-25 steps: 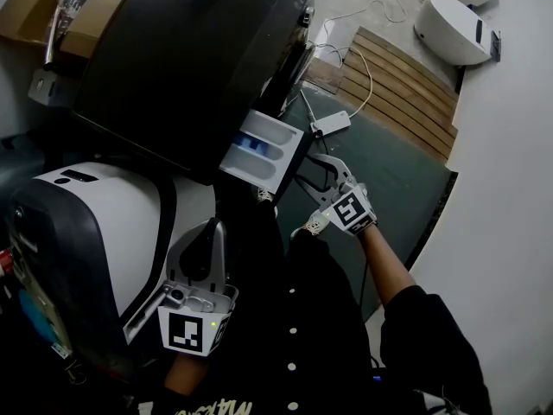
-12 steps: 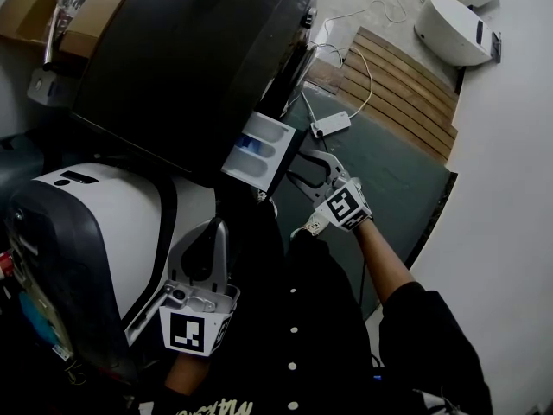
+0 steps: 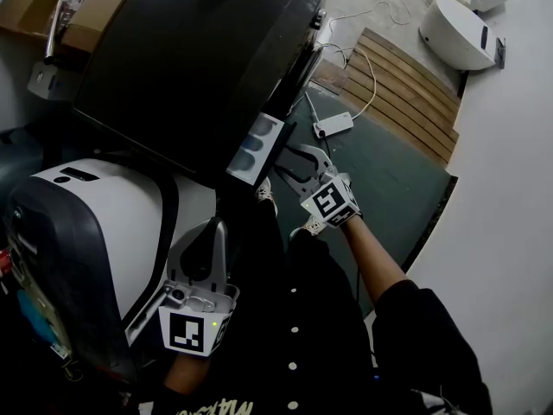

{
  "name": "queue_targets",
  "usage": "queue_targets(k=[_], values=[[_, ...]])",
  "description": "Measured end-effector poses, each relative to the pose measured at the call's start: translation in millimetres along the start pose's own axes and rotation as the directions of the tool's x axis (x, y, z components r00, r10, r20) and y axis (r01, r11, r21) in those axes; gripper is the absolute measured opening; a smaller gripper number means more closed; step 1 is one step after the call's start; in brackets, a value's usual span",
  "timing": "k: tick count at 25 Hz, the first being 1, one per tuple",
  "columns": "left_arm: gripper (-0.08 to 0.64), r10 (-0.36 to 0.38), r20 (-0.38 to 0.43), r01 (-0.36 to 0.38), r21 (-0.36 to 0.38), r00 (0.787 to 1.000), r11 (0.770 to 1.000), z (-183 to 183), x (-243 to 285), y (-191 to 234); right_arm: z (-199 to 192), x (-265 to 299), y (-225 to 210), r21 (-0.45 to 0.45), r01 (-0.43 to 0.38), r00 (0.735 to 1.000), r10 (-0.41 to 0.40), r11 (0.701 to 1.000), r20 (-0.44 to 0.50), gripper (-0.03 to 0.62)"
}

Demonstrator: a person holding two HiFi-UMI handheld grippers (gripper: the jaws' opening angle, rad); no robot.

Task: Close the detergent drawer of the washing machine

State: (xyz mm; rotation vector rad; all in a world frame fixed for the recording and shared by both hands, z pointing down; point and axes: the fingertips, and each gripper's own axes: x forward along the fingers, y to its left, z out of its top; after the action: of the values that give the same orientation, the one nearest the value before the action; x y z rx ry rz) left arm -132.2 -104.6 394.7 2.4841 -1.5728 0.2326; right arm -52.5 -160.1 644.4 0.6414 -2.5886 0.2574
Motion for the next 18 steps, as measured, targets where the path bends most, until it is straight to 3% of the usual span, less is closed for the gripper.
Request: queue_targets(k=[18], values=[[0.015, 0.023, -0.025, -0.023, -0.018, 0.999, 1.000, -9, 1, 10, 21, 37, 2, 0.023, -0.002, 1.000, 0.002, 1.000, 0.014, 0.206]])
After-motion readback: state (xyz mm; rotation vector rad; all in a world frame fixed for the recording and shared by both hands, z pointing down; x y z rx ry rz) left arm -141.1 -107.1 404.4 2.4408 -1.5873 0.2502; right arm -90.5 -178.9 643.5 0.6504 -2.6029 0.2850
